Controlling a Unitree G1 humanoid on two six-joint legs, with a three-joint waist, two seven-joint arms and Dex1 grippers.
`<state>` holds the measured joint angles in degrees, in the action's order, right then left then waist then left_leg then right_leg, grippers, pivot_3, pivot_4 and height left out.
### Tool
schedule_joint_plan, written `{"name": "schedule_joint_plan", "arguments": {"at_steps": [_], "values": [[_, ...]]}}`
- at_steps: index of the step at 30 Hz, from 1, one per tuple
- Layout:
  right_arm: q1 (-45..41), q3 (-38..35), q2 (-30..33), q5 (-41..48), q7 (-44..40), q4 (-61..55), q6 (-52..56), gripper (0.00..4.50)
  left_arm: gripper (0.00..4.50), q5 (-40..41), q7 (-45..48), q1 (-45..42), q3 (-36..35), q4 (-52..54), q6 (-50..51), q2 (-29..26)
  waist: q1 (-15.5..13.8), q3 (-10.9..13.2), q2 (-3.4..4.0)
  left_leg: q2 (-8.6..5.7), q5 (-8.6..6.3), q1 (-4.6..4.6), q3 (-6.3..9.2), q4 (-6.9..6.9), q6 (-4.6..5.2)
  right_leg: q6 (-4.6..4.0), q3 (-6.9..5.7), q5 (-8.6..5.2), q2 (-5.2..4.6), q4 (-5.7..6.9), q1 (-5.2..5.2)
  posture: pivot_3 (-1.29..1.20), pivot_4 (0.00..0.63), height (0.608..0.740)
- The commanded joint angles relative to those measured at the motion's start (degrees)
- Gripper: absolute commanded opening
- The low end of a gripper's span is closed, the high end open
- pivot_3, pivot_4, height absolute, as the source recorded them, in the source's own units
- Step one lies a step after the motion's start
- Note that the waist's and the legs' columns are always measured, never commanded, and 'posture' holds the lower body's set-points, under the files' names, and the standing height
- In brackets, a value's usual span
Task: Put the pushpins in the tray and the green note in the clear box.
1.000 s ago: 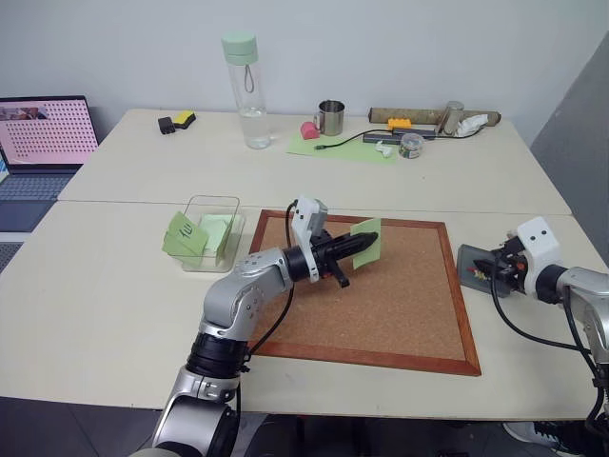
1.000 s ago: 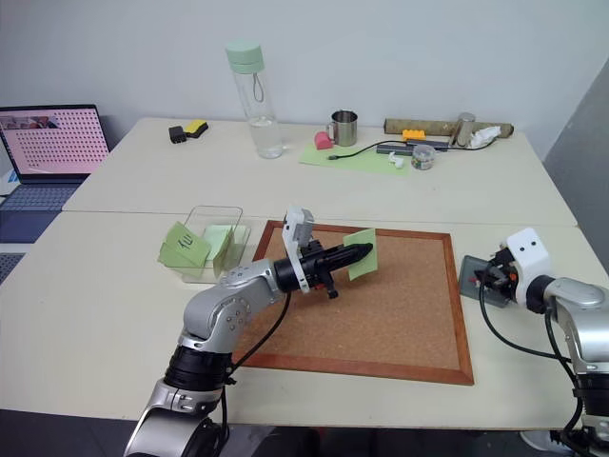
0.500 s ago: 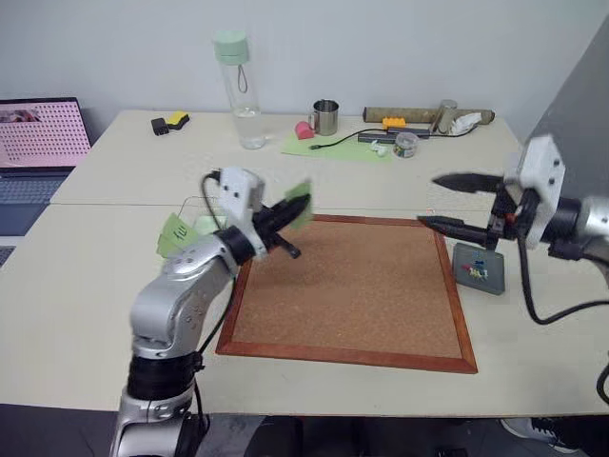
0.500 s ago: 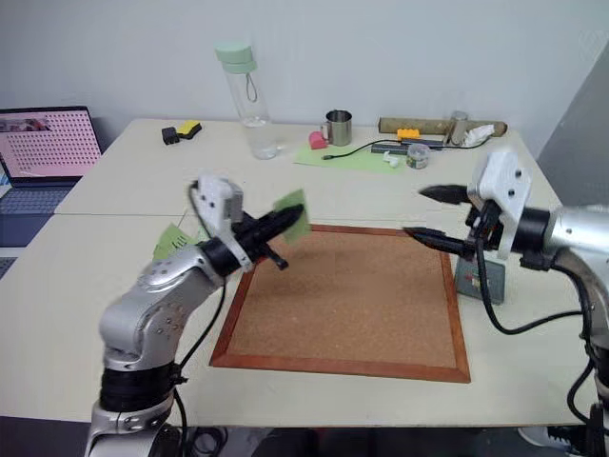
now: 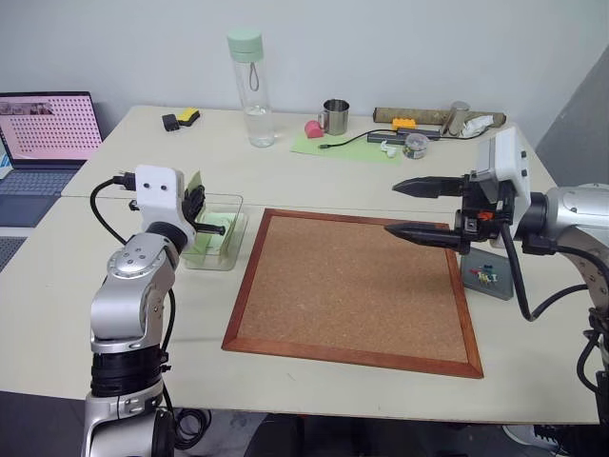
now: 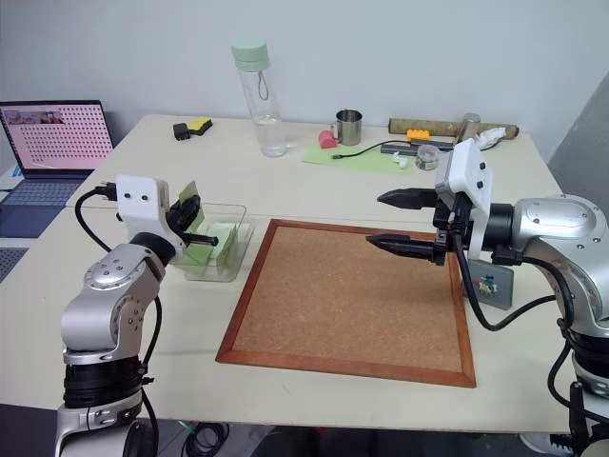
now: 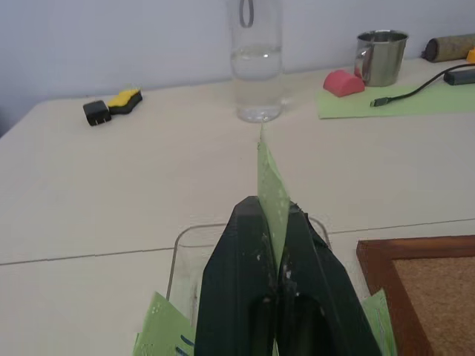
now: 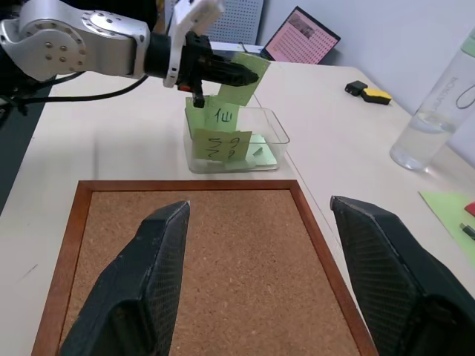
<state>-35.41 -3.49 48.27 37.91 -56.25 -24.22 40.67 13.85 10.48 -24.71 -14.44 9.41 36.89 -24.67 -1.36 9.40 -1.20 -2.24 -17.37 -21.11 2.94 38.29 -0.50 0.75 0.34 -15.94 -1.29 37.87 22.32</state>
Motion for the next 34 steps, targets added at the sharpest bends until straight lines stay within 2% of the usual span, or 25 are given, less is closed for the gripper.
{"name": "schedule_joint_plan", "arguments": {"at_steps": [1,9,11,16,18,21,23,25,27,34], "values": [[-1.2,-1.7,0.2,1.5,0.1,-1.7,-0.2,3.17,0.51,1.1,-0.7,-1.6,-2.5,-0.1,-0.5,0.1,0.0,0.0,0.00,0.00,0.00,-0.01,0.00,0.00,-0.01,0.00,-0.01,0.00,0.00,0.00,0.01,0.00,0.150,0.740],[-0.8,-2.2,0.9,1.9,0.3,-1.6,-0.3,3.17,2.12,3.5,0.7,-1.4,-3.8,3.7,0.1,-0.5,0.0,0.0,0.00,0.00,0.01,-0.04,0.01,0.00,-0.02,0.00,-0.02,0.00,0.00,0.00,0.04,0.00,0.150,0.740],[-0.7,-2.3,1.4,1.7,0.3,-1.5,-0.3,3.17,2.48,5.0,2.9,-0.5,-4.1,6.4,1.6,-2.4,0.0,0.0,-0.01,0.00,0.01,-0.05,0.01,0.00,-0.03,0.00,-0.01,0.00,-0.01,0.00,0.04,0.00,0.150,0.740],[1.5,-3.8,2.9,1.1,0.8,-1.4,-0.3,3.17,3.48,5.2,9.2,2.5,-6.0,6.0,3.2,-11.9,0.2,0.0,0.00,0.01,0.01,-0.04,-0.01,-0.09,-0.03,-0.01,0.00,0.00,-0.01,0.00,0.09,0.00,0.150,0.740],[4.5,-5.5,4.3,-0.2,1.2,-1.1,-0.9,3.17,3.48,5.6,15.4,5.2,-7.8,1.9,4.4,-19.1,0.2,0.0,-0.01,0.03,0.00,-0.04,0.01,-0.09,-0.02,-0.02,-0.02,0.00,-0.01,0.00,0.10,0.00,0.150,0.740],[11.4,-9.1,7.4,-5.8,1.2,-0.2,-5.9,3.17,3.48,3.4,29.5,16.7,-10.6,-0.7,-4.4,-30.5,0.7,0.0,0.03,0.03,-0.01,-0.03,-0.03,-0.18,0.00,-0.08,0.01,-0.04,-0.01,-0.04,0.13,0.00,0.150,0.740],[14.4,-10.5,8.8,-7.8,0.6,0.1,-8.3,3.17,3.48,4.8,35.3,21.1,-12.6,-1.5,-7.0,-33.3,0.8,0.1,0.09,0.03,0.00,-0.14,-0.10,-0.24,-0.01,-0.12,0.06,-0.06,-0.04,-0.12,0.28,0.00,0.150,0.740],[20.6,-13.9,11.0,-10.0,-1.7,1.6,-10.7,3.17,3.48,2.6,42.6,28.6,-15.4,-6.9,-13.9,-36.9,0.6,0.1,0.10,0.02,0.00,-0.23,-0.15,-0.24,-0.01,-0.13,0.05,-0.06,-0.11,-0.14,0.35,0.00,0.150,0.740],[25.2,-16.7,12.4,-11.0,-3.6,3.2,-12.4,3.17,3.48,2.5,46.6,32.6,-17.2,-10.0,-16.4,-38.4,0.2,0.1,0.12,0.03,-0.02,-0.35,-0.08,-0.24,0.01,-0.16,-0.05,-0.07,-0.12,-0.16,0.45,0.00,0.150,0.740],[34.1,-21.0,14.5,-13.6,-9.2,9.1,-18.2,3.17,3.48,6.5,51.4,33.0,-18.9,-10.8,-17.1,-37.3,-0.1,0.1,0.13,0.05,-0.04,-0.48,-0.02,-0.20,0.18,-0.30,-0.18,0.01,-0.18,-0.08,0.53,0.00,0.150,0.740]]}}
